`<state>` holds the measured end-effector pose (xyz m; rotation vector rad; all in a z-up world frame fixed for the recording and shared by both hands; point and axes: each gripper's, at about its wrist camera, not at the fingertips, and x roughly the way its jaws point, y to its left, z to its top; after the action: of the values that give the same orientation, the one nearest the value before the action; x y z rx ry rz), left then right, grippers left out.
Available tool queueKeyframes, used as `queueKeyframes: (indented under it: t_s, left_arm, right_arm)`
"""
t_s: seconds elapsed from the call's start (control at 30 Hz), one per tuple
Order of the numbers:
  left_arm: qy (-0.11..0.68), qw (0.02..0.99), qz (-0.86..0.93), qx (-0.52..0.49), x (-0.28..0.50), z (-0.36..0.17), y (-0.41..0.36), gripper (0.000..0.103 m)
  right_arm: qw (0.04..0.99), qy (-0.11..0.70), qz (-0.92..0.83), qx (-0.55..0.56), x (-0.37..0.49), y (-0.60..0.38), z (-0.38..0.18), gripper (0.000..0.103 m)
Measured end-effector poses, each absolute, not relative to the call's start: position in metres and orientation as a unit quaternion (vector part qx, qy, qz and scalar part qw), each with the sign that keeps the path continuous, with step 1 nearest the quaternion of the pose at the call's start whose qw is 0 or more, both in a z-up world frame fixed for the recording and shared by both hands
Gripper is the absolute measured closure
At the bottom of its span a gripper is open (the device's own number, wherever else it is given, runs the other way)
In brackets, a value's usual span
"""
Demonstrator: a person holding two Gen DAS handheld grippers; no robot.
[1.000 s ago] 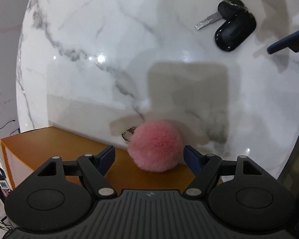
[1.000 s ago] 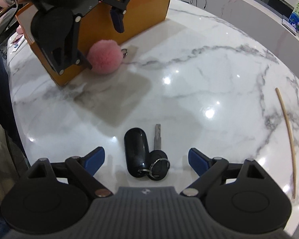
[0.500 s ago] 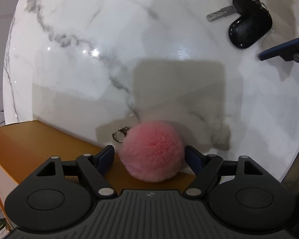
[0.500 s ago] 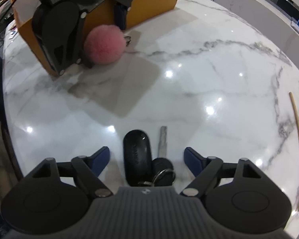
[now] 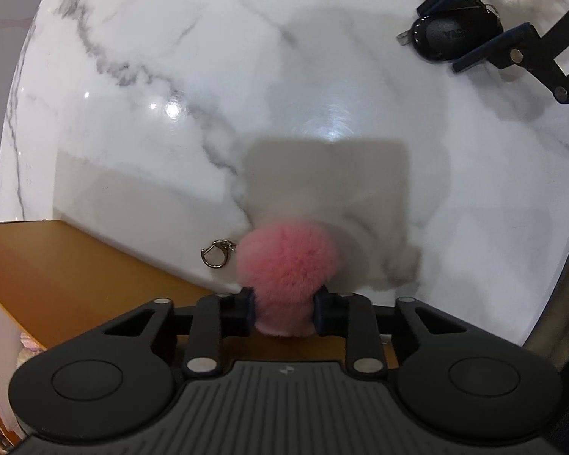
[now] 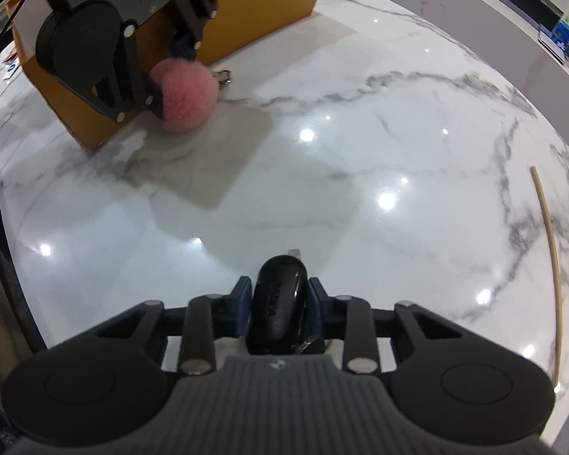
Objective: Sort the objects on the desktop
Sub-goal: 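Close left tool on pink pompom while right tool grasps black car key, then carry pink pompom with left tool while right tool carries car key to box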
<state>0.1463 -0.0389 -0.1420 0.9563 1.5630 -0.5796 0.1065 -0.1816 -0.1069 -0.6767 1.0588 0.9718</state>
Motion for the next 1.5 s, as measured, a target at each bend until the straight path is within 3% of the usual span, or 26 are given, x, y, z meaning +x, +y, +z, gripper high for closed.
queueKeyframes:
  t_s: [1.0,1.5]
  left_arm:
    - [0.617,0.627,-0.259,0.398,0.130,-0.091,-0.083,0.079]
    - [0.572,0.675,-0.246,0.395,0.105,-0.021,-0.086,0.079]
  right_arm:
    - [0.751,0.458,0.393,-0.270,0.111,-0.226,-0.054,0.071]
    - [0.773,0.423,0.374,-0.290,0.091,-0.226,0.008,0.071]
